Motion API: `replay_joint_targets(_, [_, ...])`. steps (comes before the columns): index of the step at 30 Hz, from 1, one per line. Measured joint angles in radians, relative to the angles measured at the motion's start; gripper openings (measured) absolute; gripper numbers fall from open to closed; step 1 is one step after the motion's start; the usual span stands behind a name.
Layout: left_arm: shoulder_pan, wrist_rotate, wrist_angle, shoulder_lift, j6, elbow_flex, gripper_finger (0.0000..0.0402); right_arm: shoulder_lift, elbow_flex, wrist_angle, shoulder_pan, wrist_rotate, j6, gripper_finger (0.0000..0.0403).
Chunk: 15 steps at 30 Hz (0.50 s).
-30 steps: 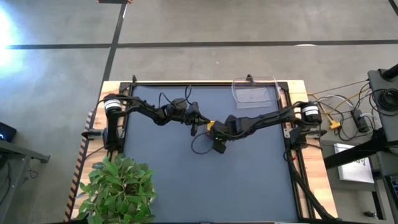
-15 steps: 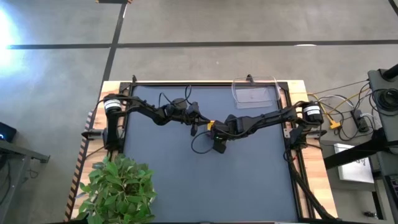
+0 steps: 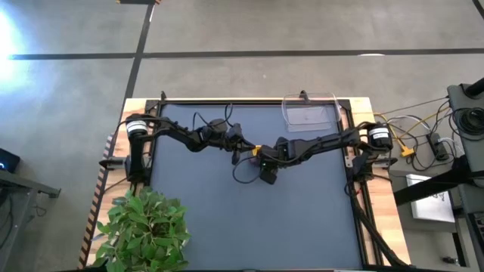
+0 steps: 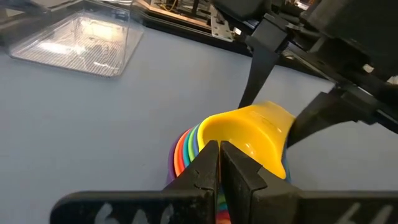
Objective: Nest measuring cups in basket
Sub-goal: Put the stacked measuring cups into the transparent bin
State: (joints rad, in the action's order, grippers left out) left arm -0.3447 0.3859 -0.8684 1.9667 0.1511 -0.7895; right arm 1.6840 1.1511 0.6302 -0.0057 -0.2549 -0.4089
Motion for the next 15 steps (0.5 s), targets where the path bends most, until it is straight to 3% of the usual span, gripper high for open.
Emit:
replay_joint_targets(5, [0.0, 0.0, 0.001, -0.002, 0.006, 0.0, 0.0, -0.001, 0.0, 0.017, -0.023, 0.0, 0.063, 0.0145])
replay_joint_targets(15, [-0.022, 0.051, 0.043, -0.088, 0.02, 0.028, 0.0, -0.014, 0.0, 0.028, -0.041, 0.002, 0.15, 0.0134])
